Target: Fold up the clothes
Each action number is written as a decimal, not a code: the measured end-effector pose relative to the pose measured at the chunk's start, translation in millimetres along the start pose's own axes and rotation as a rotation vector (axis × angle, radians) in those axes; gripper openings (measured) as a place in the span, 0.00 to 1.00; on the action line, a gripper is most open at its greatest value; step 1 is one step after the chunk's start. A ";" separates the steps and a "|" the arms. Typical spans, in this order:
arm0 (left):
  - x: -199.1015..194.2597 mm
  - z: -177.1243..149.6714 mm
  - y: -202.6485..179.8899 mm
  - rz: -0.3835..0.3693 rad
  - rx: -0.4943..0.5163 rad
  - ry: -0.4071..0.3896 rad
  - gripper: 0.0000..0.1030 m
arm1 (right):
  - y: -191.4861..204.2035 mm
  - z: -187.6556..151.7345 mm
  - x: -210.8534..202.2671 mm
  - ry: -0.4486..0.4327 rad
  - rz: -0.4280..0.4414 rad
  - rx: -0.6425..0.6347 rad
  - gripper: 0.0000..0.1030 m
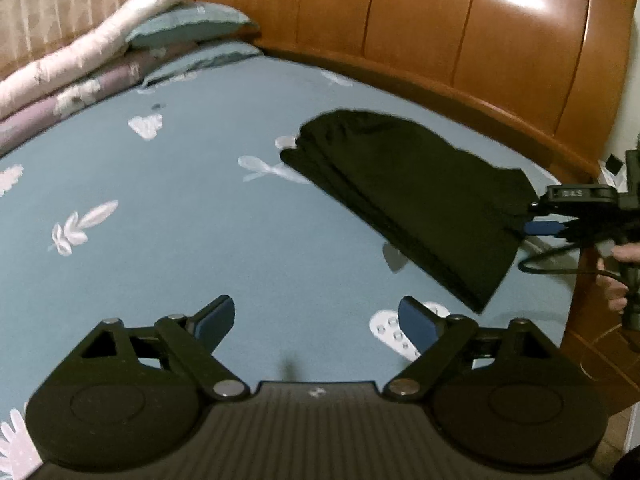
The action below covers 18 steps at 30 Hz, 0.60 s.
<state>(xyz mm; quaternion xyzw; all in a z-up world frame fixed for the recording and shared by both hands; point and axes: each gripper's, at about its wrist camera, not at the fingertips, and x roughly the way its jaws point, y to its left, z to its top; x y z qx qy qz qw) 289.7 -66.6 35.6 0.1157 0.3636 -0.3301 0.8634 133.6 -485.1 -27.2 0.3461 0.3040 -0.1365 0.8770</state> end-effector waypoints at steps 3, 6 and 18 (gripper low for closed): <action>-2.3 4.1 -4.0 -0.001 0.020 -0.041 0.91 | 5.6 16.8 -3.4 -0.070 -0.047 -0.079 0.70; -3.6 3.0 -9.1 0.014 0.038 -0.067 0.93 | 2.5 27.9 13.4 -0.073 -0.107 -0.125 0.71; 7.2 2.0 -3.9 0.041 0.009 -0.027 0.94 | 61.3 52.7 29.1 -0.065 -0.036 -0.330 0.76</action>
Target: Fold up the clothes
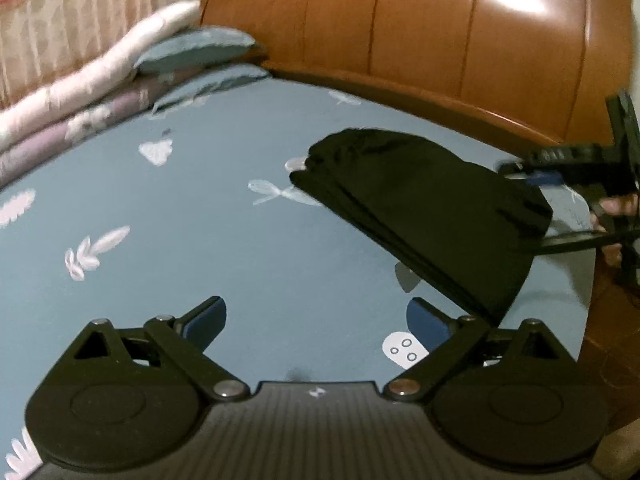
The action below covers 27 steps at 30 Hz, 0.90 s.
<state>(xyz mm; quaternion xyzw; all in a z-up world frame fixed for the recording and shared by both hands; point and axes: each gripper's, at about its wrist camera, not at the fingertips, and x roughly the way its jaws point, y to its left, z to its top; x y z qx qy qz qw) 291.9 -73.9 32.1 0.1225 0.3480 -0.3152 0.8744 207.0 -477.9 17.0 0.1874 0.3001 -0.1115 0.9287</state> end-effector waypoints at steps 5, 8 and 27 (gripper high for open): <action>-1.7 -8.8 8.6 0.011 -0.031 0.024 0.94 | 65.1 46.7 49.0 0.011 0.101 -0.207 0.77; -5.5 -16.1 16.4 0.045 -0.042 0.038 0.94 | 99.2 65.5 88.7 0.039 0.149 -0.301 0.80; -25.6 -46.2 55.1 0.121 -0.099 0.045 0.94 | 137.3 42.7 115.9 0.101 0.163 -0.434 0.93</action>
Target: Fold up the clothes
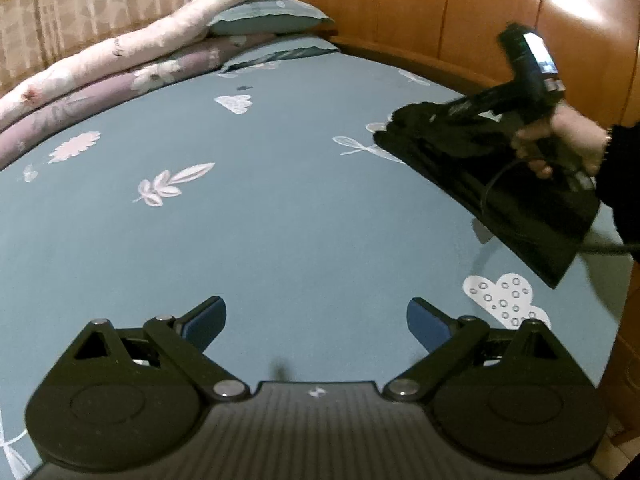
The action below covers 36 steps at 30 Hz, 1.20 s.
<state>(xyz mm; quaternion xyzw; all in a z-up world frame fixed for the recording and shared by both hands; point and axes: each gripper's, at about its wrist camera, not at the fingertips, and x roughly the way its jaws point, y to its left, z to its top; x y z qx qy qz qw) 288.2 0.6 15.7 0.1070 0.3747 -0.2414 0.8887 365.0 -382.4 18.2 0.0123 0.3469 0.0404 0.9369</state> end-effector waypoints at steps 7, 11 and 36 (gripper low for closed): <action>5.3 -1.7 -2.0 -0.014 -0.020 -0.002 0.94 | -12.6 -36.0 -4.3 0.088 0.054 0.077 0.94; 3.3 -0.8 -4.9 -0.006 -0.014 -0.013 0.94 | -11.3 -41.3 -11.4 0.087 0.049 0.082 0.94; 23.5 51.2 -23.0 -0.138 -0.076 -0.065 0.94 | 12.7 -83.8 -157.2 0.126 -0.205 0.151 1.00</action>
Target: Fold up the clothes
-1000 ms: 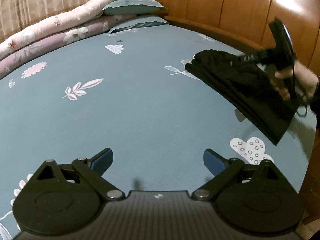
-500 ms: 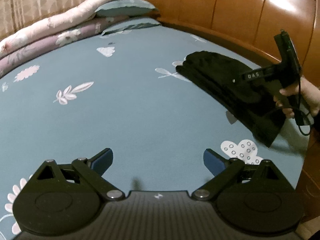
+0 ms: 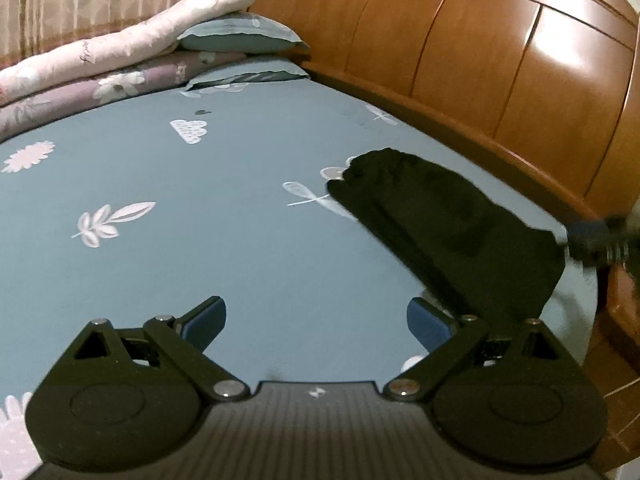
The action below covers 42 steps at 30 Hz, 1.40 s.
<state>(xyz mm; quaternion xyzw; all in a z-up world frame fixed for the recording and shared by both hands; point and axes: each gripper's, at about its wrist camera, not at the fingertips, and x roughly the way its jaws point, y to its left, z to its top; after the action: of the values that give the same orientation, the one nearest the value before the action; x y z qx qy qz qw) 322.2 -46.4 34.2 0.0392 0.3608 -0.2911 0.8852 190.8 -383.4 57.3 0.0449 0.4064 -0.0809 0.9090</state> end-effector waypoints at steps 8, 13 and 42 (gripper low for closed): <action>17.8 9.0 -28.1 -0.066 0.003 0.020 0.98 | 18.6 -36.7 -2.8 0.068 -0.048 0.024 1.00; 26.2 6.5 -45.3 -0.129 0.024 0.052 0.99 | 20.1 -40.3 -9.4 0.075 -0.004 0.063 1.00; 45.8 9.4 -83.9 -0.141 0.089 0.231 0.99 | 4.0 -36.7 -42.2 0.025 -0.027 0.174 1.00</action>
<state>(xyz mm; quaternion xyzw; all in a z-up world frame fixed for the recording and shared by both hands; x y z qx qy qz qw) 308.5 -140.8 22.7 0.0861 0.4491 -0.3619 0.8123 136.9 -369.4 64.4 0.1194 0.4096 -0.1274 0.8954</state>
